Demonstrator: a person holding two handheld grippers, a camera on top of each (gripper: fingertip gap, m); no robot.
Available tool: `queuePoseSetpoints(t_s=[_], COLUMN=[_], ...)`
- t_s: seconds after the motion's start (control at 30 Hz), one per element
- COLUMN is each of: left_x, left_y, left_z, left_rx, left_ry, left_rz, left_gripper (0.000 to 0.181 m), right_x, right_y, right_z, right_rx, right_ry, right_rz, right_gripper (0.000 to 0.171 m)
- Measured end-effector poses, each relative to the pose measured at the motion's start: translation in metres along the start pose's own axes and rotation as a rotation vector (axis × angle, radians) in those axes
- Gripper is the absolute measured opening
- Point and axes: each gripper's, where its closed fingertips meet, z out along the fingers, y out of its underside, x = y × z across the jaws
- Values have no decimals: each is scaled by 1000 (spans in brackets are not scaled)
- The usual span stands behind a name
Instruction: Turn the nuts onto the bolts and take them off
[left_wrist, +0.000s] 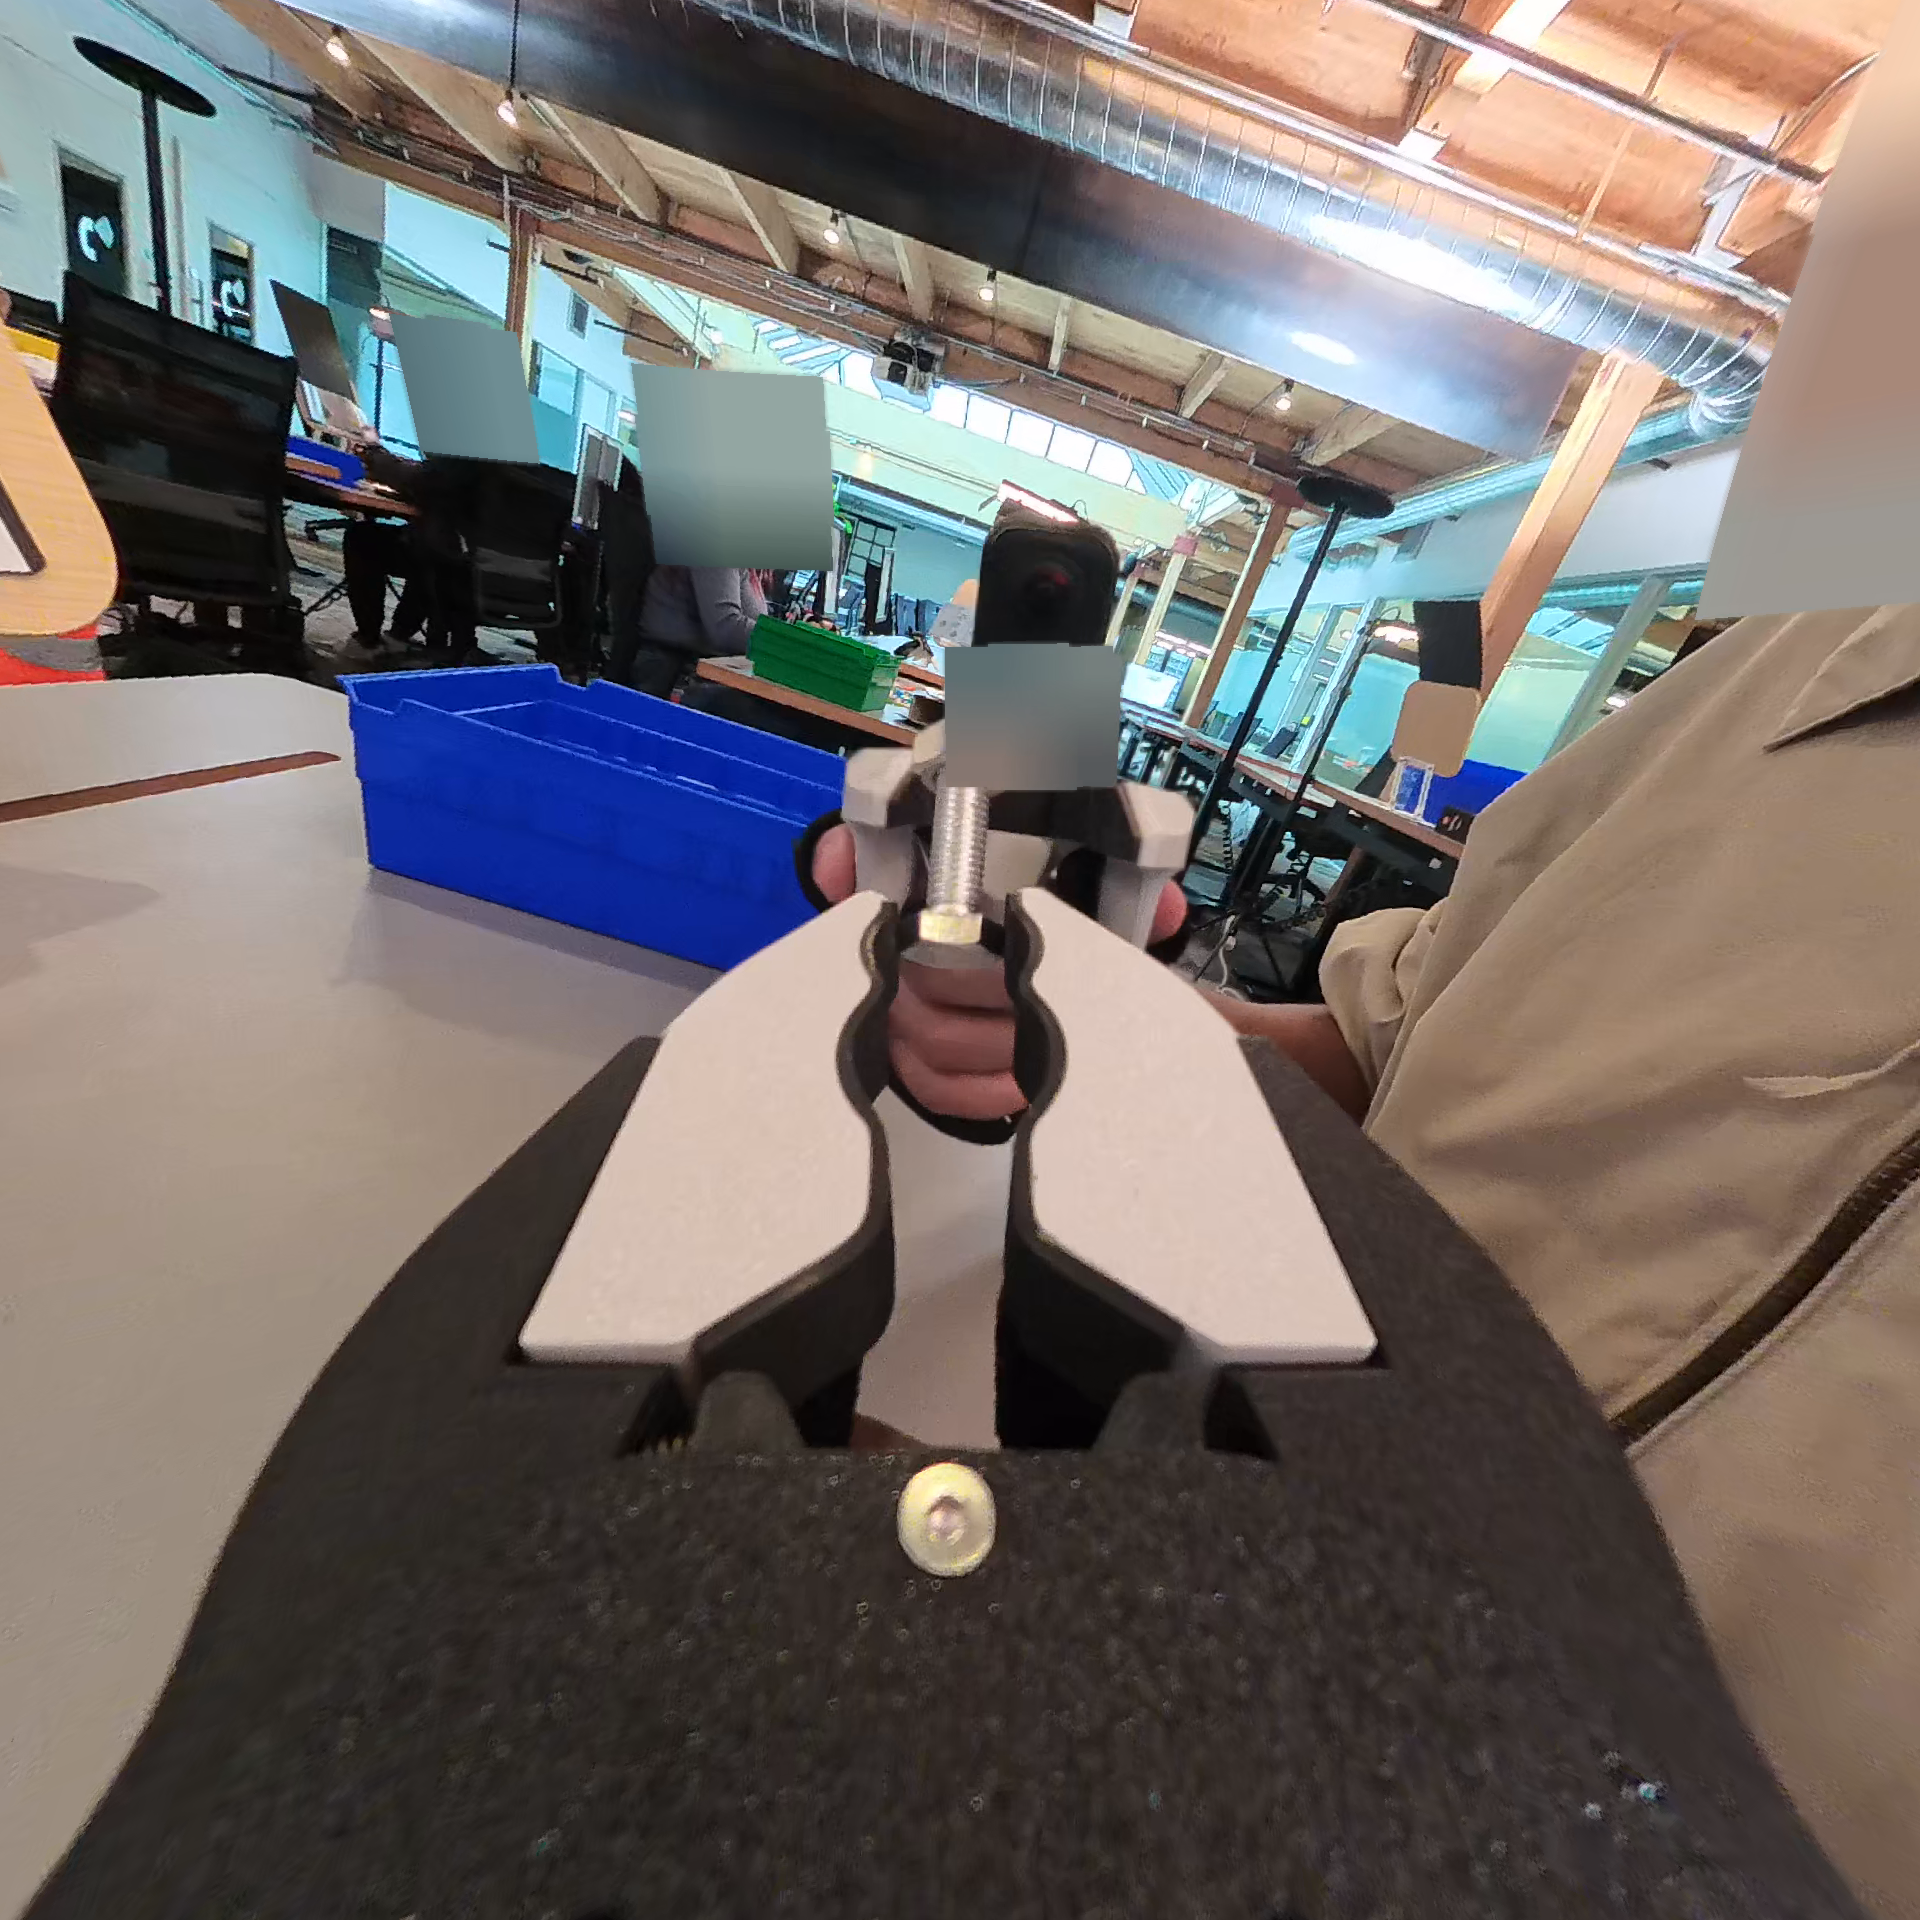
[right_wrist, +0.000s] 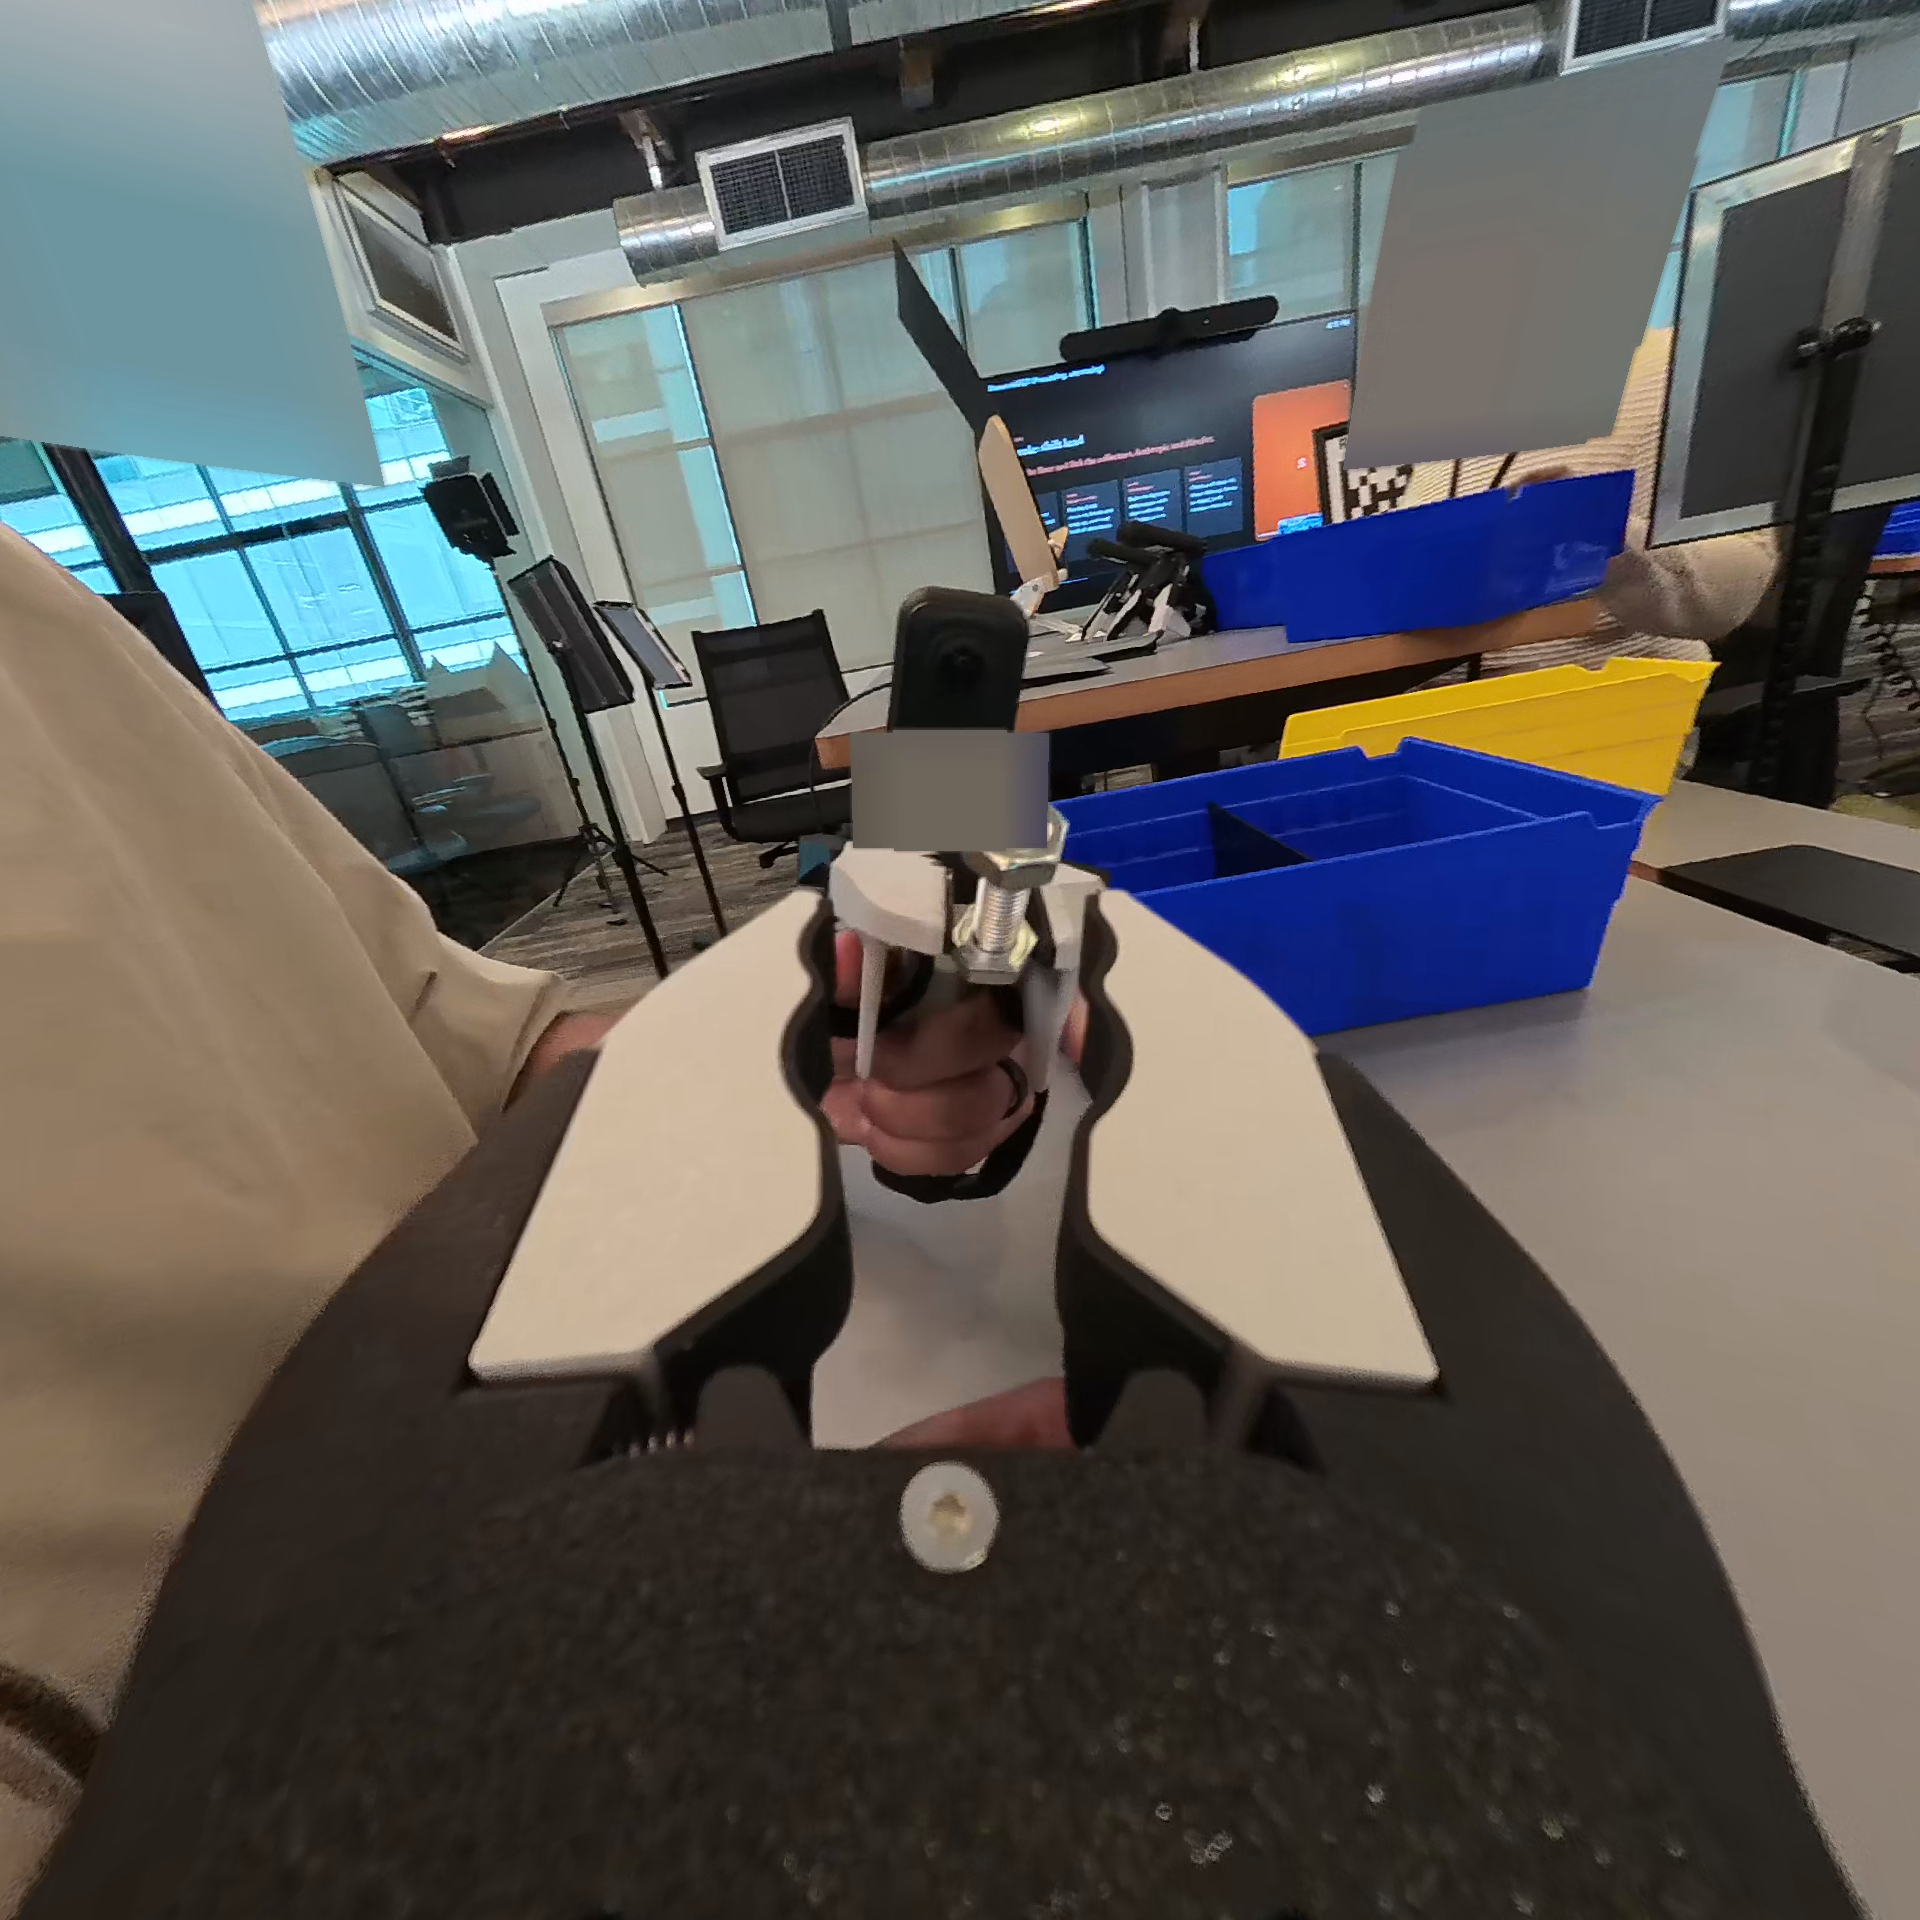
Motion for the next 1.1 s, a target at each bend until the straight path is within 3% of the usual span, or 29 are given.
queuePoseSetpoints(t_s=[0.1, 0.27, 0.33, 0.57, 0.7, 0.87, 1.0, 1.1], left_x=[4, 11, 8, -19, -27, -9, 7, 12], left_y=[3, 9, 8, 10, 11, 9, 13, 21], left_z=[2, 7, 6, 5, 3, 7, 9, 10], left_rx=[-21, -35, -30, -218, -281, -165, -148, -178], left_ry=[21, 67, 46, -356, -432, -209, -34, 28], left_rz=[0, -23, -8, 438, 519, 255, 106, 67], left_gripper=[19, 19, 19, 19, 19, 19, 19, 19], right_x=[5, 1, 2, 27, 34, 16, -4, -9], right_y=[-4, -11, -11, -3, 0, -13, -4, 9], right_z=[-1, 0, 0, -5, -5, -17, -21, -21], right_rx=[-6, -7, -6, -15, 4, 11, -149, -396], right_ry=[30, -12, -2, 123, 179, 105, -37, -93], right_rz=[-32, -73, -71, 125, 321, -2, -262, -453], right_gripper=[44, 19, 19, 18, 18, 37, 35, 38])
